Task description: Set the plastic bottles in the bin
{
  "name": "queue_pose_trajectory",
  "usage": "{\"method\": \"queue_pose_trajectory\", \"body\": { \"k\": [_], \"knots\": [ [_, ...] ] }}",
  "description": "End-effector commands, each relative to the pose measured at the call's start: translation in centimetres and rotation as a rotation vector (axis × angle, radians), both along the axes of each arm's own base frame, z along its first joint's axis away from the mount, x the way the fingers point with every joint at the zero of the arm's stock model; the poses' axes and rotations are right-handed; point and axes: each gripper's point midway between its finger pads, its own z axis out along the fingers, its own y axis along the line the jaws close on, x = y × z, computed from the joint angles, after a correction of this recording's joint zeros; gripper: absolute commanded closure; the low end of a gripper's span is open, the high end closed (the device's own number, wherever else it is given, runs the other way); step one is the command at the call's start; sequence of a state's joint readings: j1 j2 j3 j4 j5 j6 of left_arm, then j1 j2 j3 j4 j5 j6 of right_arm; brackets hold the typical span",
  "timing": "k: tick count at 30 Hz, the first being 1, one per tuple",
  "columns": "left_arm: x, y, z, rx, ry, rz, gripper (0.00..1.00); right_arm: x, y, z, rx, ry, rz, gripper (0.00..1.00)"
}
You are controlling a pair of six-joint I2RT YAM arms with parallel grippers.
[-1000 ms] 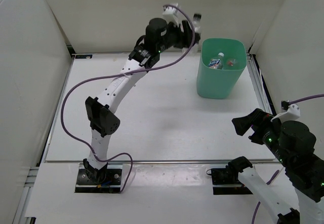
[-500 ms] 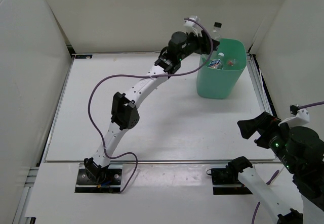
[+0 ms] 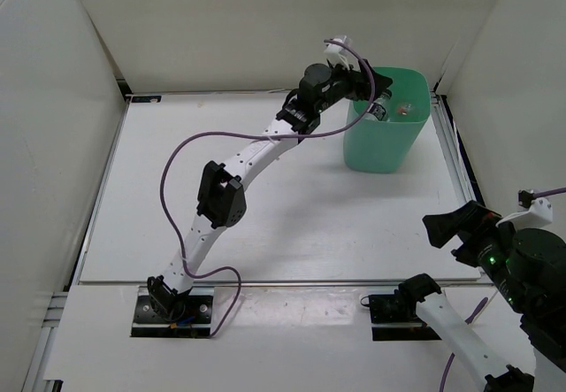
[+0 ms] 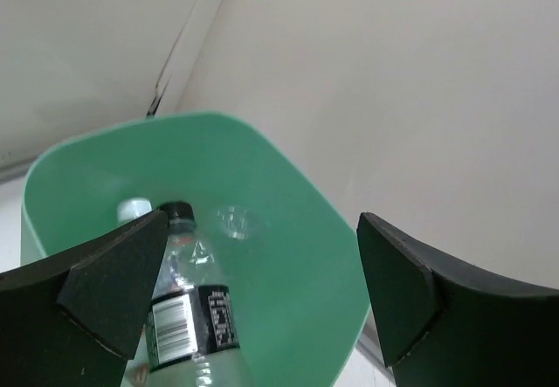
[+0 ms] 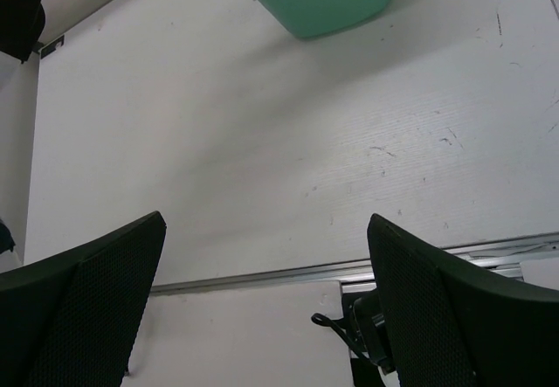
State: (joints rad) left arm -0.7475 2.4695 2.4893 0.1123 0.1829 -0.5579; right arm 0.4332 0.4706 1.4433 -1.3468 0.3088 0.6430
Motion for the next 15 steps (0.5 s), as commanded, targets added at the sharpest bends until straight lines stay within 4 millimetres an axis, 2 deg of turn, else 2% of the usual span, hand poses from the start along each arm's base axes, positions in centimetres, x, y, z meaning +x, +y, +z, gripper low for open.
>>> {"method": "queue_pose_trajectory", "body": {
  "k": [1, 3, 5, 7, 8, 9, 10, 11, 13, 14, 15],
  "knots": [
    [-3.2, 1.6, 6.2, -0.024, -0.056, -0.015, 0.00, 0.3, -0.5, 0.3, 0.028, -0.008, -0.057, 0.00],
    [-3.5, 2.7, 6.6, 0.011, -0.065, -0.011, 0.00, 1.0, -0.8, 0.2, 0.042, 0.000, -0.104, 0.00],
    [-5.2, 4.4, 7.1, 0.058, -0.043, -0.009, 0.00, 1.3, -0.9, 0.7, 0.042, -0.013, -0.116, 0.00],
    [-5.8, 6.7, 7.2, 0.101, -0.044, 0.032, 0.00, 2.1, -1.0, 1.1, 0.012, -0.001, -0.132, 0.00],
    [-7.0, 9.0, 7.0, 0.136, -0.027, 0.079, 0.00, 2.2, -1.0, 1.1, 0.003, 0.016, -0.132, 0.00],
    [-7.6, 10.3, 6.7, 0.183, -0.051, 0.104, 0.00, 3.1, -0.7, 1.1, -0.040, 0.041, -0.119, 0.00],
    [-8.2, 11.4, 6.1, 0.221, -0.058, 0.124, 0.00, 3.6, -0.1, 1.5, -0.067, 0.038, -0.079, 0.00],
    [-9.2, 13.7, 5.1, 0.269, -0.046, 0.174, 0.00, 3.8, 0.9, 1.2, -0.090, 0.064, -0.010, 0.00],
    [-10.2, 16.4, 2.6, 0.383, -0.023, 0.228, 0.00, 5.4, 2.3, 0.8, -0.127, 0.128, 0.039, 0.00],
    [-10.5, 19.2, 1.3, 0.435, 0.003, 0.296, 0.00, 5.6, 2.7, 0.8, -0.131, 0.155, 0.052, 0.00],
    [-10.9, 20.6, 0.4, 0.473, 0.021, 0.331, 0.00, 6.6, 3.4, 0.1, -0.148, 0.215, 0.067, 0.00]
  ]
}}
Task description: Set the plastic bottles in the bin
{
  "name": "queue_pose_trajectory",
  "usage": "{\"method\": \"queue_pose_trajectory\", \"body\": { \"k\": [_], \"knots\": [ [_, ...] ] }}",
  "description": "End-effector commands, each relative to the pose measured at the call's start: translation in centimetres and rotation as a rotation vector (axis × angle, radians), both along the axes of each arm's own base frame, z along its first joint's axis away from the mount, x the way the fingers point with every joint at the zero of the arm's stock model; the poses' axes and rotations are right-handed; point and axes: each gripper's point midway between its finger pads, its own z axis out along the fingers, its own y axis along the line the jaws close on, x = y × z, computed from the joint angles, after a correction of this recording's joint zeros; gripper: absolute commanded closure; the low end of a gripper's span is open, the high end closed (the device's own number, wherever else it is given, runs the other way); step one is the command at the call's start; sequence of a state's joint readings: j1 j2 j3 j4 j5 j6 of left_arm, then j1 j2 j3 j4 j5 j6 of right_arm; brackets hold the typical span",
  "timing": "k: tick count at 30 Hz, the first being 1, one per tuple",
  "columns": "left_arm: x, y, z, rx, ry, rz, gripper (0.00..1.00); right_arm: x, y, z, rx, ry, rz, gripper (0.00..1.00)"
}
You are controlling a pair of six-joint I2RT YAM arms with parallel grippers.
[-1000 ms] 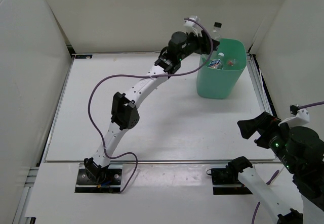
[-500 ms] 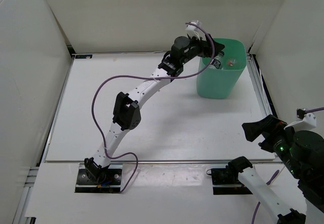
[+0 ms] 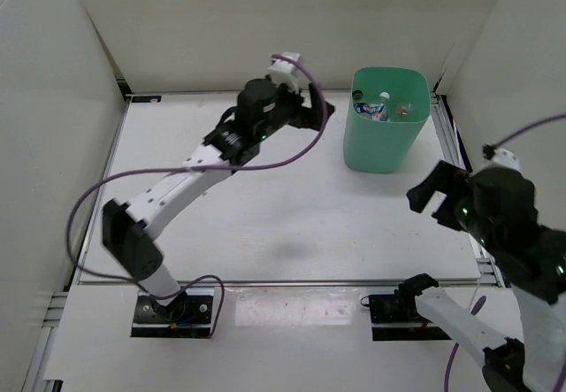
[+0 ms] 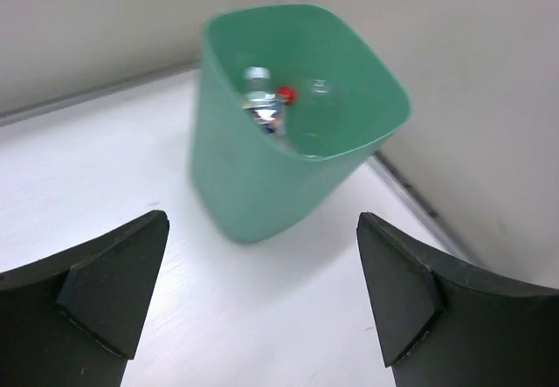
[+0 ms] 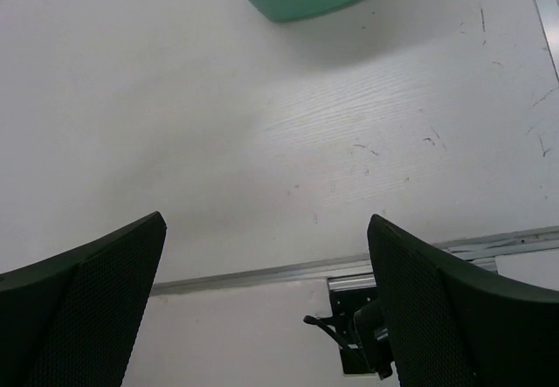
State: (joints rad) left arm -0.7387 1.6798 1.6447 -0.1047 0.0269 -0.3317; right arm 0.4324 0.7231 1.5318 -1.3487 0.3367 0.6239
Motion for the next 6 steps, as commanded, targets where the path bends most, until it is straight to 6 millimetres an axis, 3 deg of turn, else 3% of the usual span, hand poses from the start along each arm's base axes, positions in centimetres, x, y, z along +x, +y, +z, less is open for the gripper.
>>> {"method": "queue_pose_trajectory", "body": {
  "k": [1, 3, 5, 6],
  "knots": [
    [-1.2, 7.1, -2.0, 0.189, -0.011, 0.187, 0.00, 2.4, 2.4, -0.7, -0.056, 0.104, 0.108, 0.00],
    [-2.3, 11.2, -4.7, 0.276, 0.028, 0.294, 0.00, 2.9, 3.5, -1.8, -0.079, 0.146, 0.182, 0.00],
    [-3.3, 13.6, -6.4, 0.342, 0.045, 0.349, 0.00, 3.3, 4.0, -2.4, -0.090, 0.146, 0.215, 0.00],
    [-3.6, 16.3, -7.1, 0.373, 0.050, 0.438, 0.00, 3.8, 4.2, -2.1, -0.080, 0.115, 0.215, 0.00]
  ]
}}
